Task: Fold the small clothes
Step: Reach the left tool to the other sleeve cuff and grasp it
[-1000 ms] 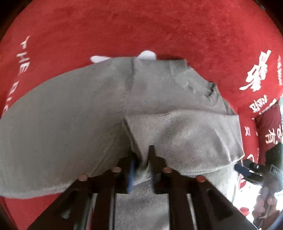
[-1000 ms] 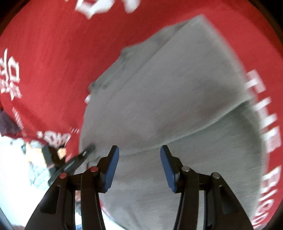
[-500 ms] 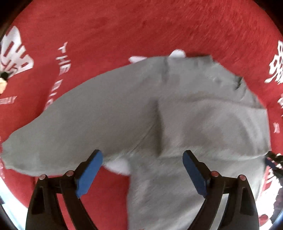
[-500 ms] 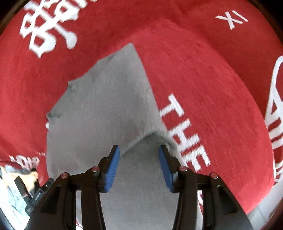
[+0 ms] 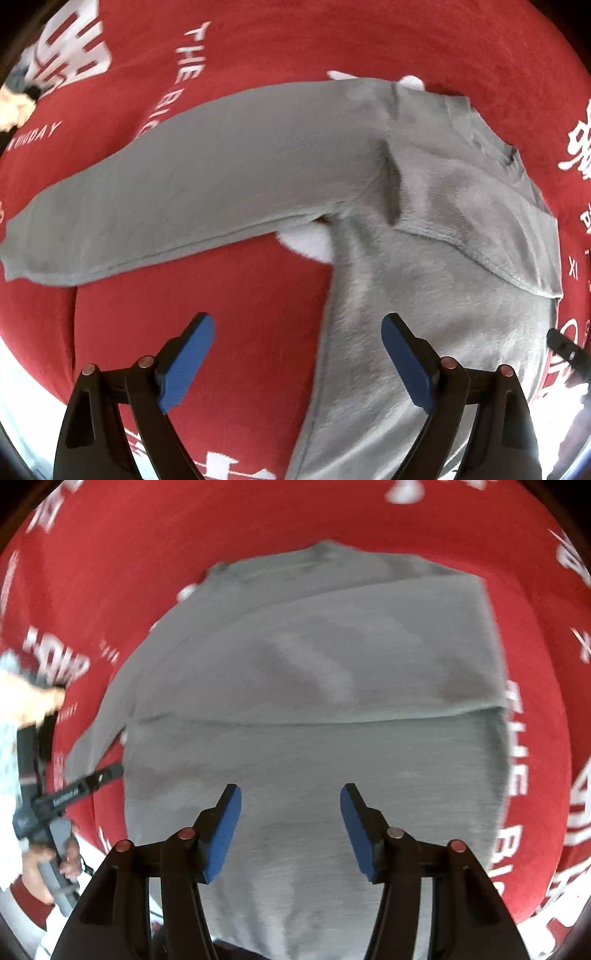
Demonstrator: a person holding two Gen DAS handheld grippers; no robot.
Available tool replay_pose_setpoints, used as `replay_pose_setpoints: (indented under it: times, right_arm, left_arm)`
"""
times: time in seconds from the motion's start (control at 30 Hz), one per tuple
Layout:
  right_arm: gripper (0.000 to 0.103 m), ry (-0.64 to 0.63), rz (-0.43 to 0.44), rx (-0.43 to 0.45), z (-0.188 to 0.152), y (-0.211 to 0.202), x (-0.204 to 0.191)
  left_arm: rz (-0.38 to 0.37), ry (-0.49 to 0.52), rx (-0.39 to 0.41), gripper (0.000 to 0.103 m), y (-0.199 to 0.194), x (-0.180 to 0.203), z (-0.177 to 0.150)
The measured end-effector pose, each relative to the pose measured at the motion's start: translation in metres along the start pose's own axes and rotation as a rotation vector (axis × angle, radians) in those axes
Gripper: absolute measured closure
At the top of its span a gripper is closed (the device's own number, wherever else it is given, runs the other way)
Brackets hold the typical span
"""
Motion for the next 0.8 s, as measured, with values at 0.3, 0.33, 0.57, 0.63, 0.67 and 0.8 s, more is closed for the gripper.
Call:
replay_pose_setpoints:
  times: [0.3,0.33,0.57,0.63,0.67,0.8]
  right_arm:
    - [0.041,-0.189,-0.026,-0.123,-0.020,0.048,-0.089]
    - [0.041,-0.200,-0.027,-0.136,-0.022,0.054,-0.097]
    - [0.041,-0.264,-0.065,-0.212,-0.039,0.079,-0.126]
    - [0.041,-0.275,-0.076,-0.224,-0.042,0.084,-0.131]
    - [0.041,-0.279,-0.083,-0.231,-0.044,0.086,-0.131]
    - [0.038,-0.294,-0.112,-0.229,-0.044,0.091,-0.135]
  left_arm:
    - [-0.059,-0.191,0.034,0.011,-0.009,-0.076,-0.007]
    - [-0.061,-0.211,0.036,0.011,-0.009,-0.085,-0.008]
    - [-0.075,-0.294,0.058,0.011,-0.015,-0.136,-0.013]
    - [-0.106,-0.333,0.078,0.011,-0.017,-0.152,-0.013]
    - [-0.124,-0.353,0.093,0.011,-0.019,-0.159,-0.012]
    - [-0.225,-0.478,0.161,0.011,-0.012,-0.179,0.002]
Point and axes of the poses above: each gripper's, at about its wrist camera, not at the fingertips, and y roughly the way its jaws point, x to its right, z to its top, the point moved 7 cm from there along y, roughly the way its jaws point, and after that the axes turned 9 degrees about -x, right-handed, at the moved point
